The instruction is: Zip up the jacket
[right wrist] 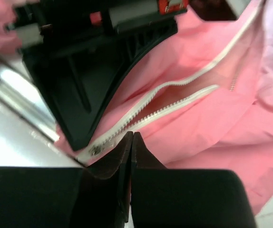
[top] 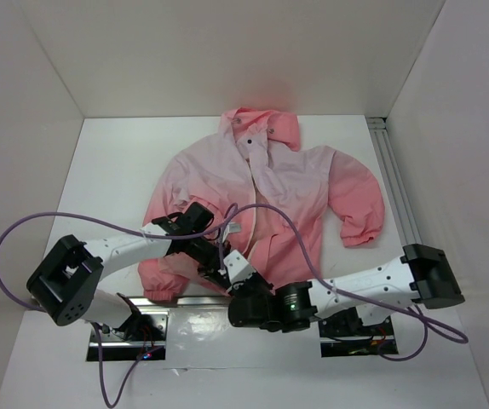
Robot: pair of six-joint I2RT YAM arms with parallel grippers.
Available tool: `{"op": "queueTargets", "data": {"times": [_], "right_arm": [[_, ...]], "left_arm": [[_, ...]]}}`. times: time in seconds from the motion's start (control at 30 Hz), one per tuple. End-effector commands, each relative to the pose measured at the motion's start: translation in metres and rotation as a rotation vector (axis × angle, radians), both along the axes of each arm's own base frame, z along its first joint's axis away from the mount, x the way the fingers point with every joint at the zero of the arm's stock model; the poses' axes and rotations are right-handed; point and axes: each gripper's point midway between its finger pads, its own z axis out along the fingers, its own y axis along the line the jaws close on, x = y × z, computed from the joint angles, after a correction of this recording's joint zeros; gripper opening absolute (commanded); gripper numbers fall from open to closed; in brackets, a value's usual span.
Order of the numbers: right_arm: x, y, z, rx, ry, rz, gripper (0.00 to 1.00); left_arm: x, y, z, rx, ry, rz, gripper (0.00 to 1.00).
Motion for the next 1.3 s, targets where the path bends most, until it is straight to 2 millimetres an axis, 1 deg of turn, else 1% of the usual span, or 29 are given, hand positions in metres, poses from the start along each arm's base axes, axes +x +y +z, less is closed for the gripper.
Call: {"op": "queueTargets", "data": {"times": [0.0, 0.03, 0.07, 0.1, 0.13, 0.17, 0.27, 0.37, 0.4, 0.43, 0.47, 0.5, 0.53, 0.57, 0.6, 0.63, 0.67, 0.7, 0.73, 0.77, 0.8, 0.83, 0.9, 0.93, 0.97, 1.07, 1.1, 1.17, 1.27], "right_arm": [[-0.011, 0.004, 0.009, 0.098, 0.07, 0.127, 0.07], [-0.015, 0.008, 0.014, 0.145, 0.094, 0.169, 0.16], [-0.026, 0.009, 0.025, 0.211, 0.143, 0.233, 0.26], [-0.024, 0.005, 0.026, 0.213, 0.148, 0.248, 0.36], [-0.024, 0.001, 0.027, 0.217, 0.157, 0.263, 0.69], [-0.021, -0.005, 0.029, 0.219, 0.18, 0.272, 0.74], [-0.008, -0.015, 0.031, 0.197, 0.192, 0.252, 0.72], [-0.013, -0.006, 0.039, 0.188, 0.175, 0.348, 0.47], [-0.005, -0.004, 0.037, 0.2, 0.165, 0.323, 0.33], [0.0, -0.003, 0.037, 0.193, 0.149, 0.32, 0.0], [-0.001, -0.003, 0.026, 0.16, 0.155, 0.354, 0.0], [0.004, 0.0, 0.027, 0.175, 0.15, 0.373, 0.0], [0.001, 0.003, 0.022, 0.177, 0.176, 0.4, 0.0], [0.003, 0.002, 0.019, 0.181, 0.18, 0.396, 0.07], [0.002, 0.0, 0.014, 0.175, 0.198, 0.406, 0.08], [0.004, 0.001, 0.027, 0.227, 0.19, 0.403, 0.08], [0.007, 0.0, 0.033, 0.262, 0.199, 0.389, 0.11], [0.015, -0.008, 0.032, 0.265, 0.214, 0.356, 0.19], [0.019, -0.011, 0.038, 0.296, 0.218, 0.347, 0.33], [0.015, -0.012, 0.054, 0.348, 0.219, 0.395, 0.7], [0.017, -0.017, 0.056, 0.365, 0.22, 0.396, 0.83], [0.026, -0.022, 0.061, 0.397, 0.208, 0.376, 1.0], [0.023, -0.024, 0.062, 0.414, 0.236, 0.425, 1.0], [0.028, -0.025, 0.058, 0.415, 0.257, 0.424, 1.0], [0.023, -0.018, 0.051, 0.391, 0.3, 0.474, 1.0], [0.021, -0.011, 0.038, 0.353, 0.367, 0.509, 1.0], [0.014, -0.006, 0.034, 0.341, 0.4, 0.561, 1.0], [0.007, 0.0, 0.037, 0.353, 0.412, 0.617, 0.98], [0.005, 0.001, 0.029, 0.33, 0.429, 0.637, 0.97]], "left_arm": [[-0.011, 0.001, 0.011, -0.03, 0.041, -0.024, 0.0], [-0.011, 0.001, 0.011, -0.03, 0.041, -0.024, 0.0], [-0.011, 0.001, 0.011, -0.034, 0.032, -0.03, 0.0], [-0.011, 0.001, 0.011, -0.034, 0.032, -0.03, 0.0], [-0.011, 0.001, 0.011, -0.037, 0.025, -0.035, 0.0], [-0.011, 0.001, 0.011, -0.037, 0.025, -0.035, 0.0], [-0.012, 0.0, 0.012, -0.043, 0.031, -0.045, 0.0], [-0.013, 0.0, 0.013, -0.053, 0.028, -0.055, 0.0], [-0.014, 0.002, 0.012, -0.049, 0.029, -0.06, 0.0], [-0.015, 0.002, 0.014, -0.056, 0.034, -0.063, 0.0], [-0.015, 0.002, 0.014, -0.056, 0.034, -0.064, 0.0], [-0.015, 0.002, 0.014, -0.056, 0.034, -0.064, 0.0], [-0.015, 0.002, 0.014, -0.056, 0.034, -0.064, 0.0], [-0.015, 0.002, 0.014, -0.056, 0.034, -0.064, 0.0], [-0.014, 0.001, 0.016, -0.059, 0.027, -0.068, 0.0], [-0.014, 0.001, 0.016, -0.059, 0.027, -0.068, 0.0], [-0.014, 0.001, 0.015, -0.062, 0.019, -0.073, 0.0], [-0.015, 0.002, 0.015, -0.057, 0.027, -0.073, 0.0], [-0.015, 0.002, 0.015, -0.057, 0.027, -0.073, 0.0], [-0.015, 0.002, 0.015, -0.057, 0.027, -0.073, 0.0], [-0.015, 0.002, 0.015, -0.06, 0.02, -0.077, 0.0], [-0.015, 0.002, 0.015, -0.06, 0.019, -0.077, 0.0], [-0.015, 0.002, 0.015, -0.06, 0.019, -0.077, 0.0], [-0.016, 0.003, 0.014, -0.054, 0.027, -0.077, 0.0], [-0.016, 0.003, 0.014, -0.054, 0.027, -0.077, 0.0], [-0.016, 0.003, 0.017, -0.061, 0.018, -0.077, 0.0], [-0.016, 0.003, 0.017, -0.061, 0.018, -0.077, 0.0], [-0.016, 0.003, 0.017, -0.061, 0.018, -0.077, 0.0], [-0.015, 0.003, 0.019, -0.059, 0.007, -0.074, 0.0]]}}
